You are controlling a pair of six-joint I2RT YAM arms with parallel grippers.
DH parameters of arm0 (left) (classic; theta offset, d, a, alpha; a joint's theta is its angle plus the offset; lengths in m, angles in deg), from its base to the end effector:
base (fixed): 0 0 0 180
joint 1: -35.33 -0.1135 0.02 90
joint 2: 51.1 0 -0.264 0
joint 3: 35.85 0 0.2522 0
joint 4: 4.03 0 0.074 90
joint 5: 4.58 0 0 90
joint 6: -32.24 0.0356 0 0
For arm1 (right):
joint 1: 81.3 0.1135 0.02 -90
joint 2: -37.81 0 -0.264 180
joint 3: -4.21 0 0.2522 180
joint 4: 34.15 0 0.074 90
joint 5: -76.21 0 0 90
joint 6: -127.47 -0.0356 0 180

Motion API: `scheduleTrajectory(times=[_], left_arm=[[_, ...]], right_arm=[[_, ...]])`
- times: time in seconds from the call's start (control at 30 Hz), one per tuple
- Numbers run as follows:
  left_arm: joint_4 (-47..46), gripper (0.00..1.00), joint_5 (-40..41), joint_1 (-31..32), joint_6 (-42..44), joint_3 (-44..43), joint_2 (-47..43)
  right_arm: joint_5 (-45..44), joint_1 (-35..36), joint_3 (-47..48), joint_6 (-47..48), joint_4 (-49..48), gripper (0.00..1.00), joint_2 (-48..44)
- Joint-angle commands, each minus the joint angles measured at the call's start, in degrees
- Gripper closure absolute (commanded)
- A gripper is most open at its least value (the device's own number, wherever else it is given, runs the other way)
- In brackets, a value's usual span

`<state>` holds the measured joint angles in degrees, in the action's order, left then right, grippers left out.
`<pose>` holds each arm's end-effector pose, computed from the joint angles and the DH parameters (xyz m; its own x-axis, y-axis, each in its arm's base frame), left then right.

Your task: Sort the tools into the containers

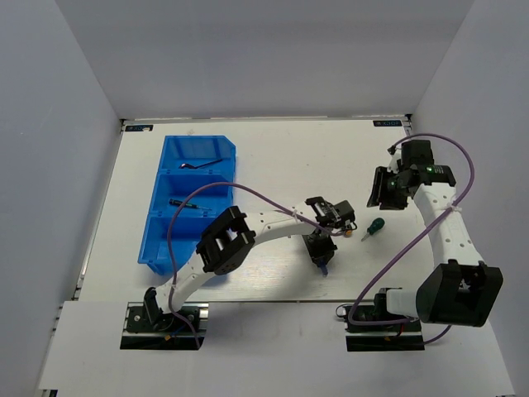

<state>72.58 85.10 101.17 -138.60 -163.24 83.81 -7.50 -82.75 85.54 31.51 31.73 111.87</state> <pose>0.1912 -0.4267 0.1584 -0.9658 -0.2591 -0.0108 -0.2567 0.9611 -0.1019 0.2547 -0.0025 0.3059 -0.8521 0.1248 -0.5083 0.0569 0.9875 0.1471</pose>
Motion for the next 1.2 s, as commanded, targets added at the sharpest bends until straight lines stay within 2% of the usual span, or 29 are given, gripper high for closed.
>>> scheduleTrajectory(times=[0.0, 0.1, 0.13, 0.17, 0.27, 0.3, 0.33, 0.43, 0.63, 0.73, 0.97, 1.1, 1.17], left_arm=[[0.42, 0.79, 2.16, 0.34, 1.11, 0.85, 1.85], [-0.18, 0.91, 2.69, 0.34, 1.73, 6.47, 0.1], [-0.79, 0.98, 3.3, -0.18, 1.74, 9.53, -2.26], [-2.1, 1.0, 4.18, -0.8, 2.26, 10.6, -3.68], [-2.12, 1.0, 10.93, -1.42, 3.93, 9.75, -10.25], [0.15, 1.0, 13.74, -2.64, 4.46, 8.52, -12.02], [1.99, 1.0, 19.94, -3.17, 4.46, 5.98, -13.78], [6.66, 1.0, 28.06, -8.43, 0.79, 6.04, -21.16], [5.7, 1.0, 28.09, -25.55, -4.22, 14.29, -30.93], [3.43, 1.0, 28.61, -30.32, -7.3, 18.17, -34.8], [7.1, 1.0, 32.04, -36.13, -10.04, 19.93, -35.95], [7.64, 1.0, 32.66, -37.54, -10.04, 24.4, -37.08], [7.02, 1.0, 32.66, -38.86, -10.04, 26.34, -37.61]], right_arm=[[1.27, -0.56, -1.47, -0.99, -1.14, 0.53, -2.08], [1.62, -0.92, -2.79, -0.82, -1.67, 0.53, -2.87], [1.71, -0.92, -3.58, -0.64, -1.49, 0.53, -2.96], [2.41, -1.09, -3.85, -0.55, -1.67, 0.53, -3.05], [4.87, -1.27, -5.78, 1.73, -1.76, 0.53, -3.14], [6.1, -1.18, -6.74, 2.69, -2.1, 0.54, -3.4], [6.72, -1.27, -7.88, 3.23, -2.28, 0.57, -3.49], [8.39, -1.36, -9.73, 4.11, -3.69, 0.64, -3.22], [9.54, -1.27, -10.62, 4.73, -4.57, 0.65, -2.7], [9.36, -1.18, -11.23, 4.81, -4.92, 0.65, -2.87], [9.62, -1.36, -12.11, 7.61, -5.45, 0.62, -2.78], [10.41, -1.27, -12.37, 10.16, -6.32, 0.49, -1.21], [9.54, -1.01, -12.46, 10.52, -7.73, 0.48, 1.07]])
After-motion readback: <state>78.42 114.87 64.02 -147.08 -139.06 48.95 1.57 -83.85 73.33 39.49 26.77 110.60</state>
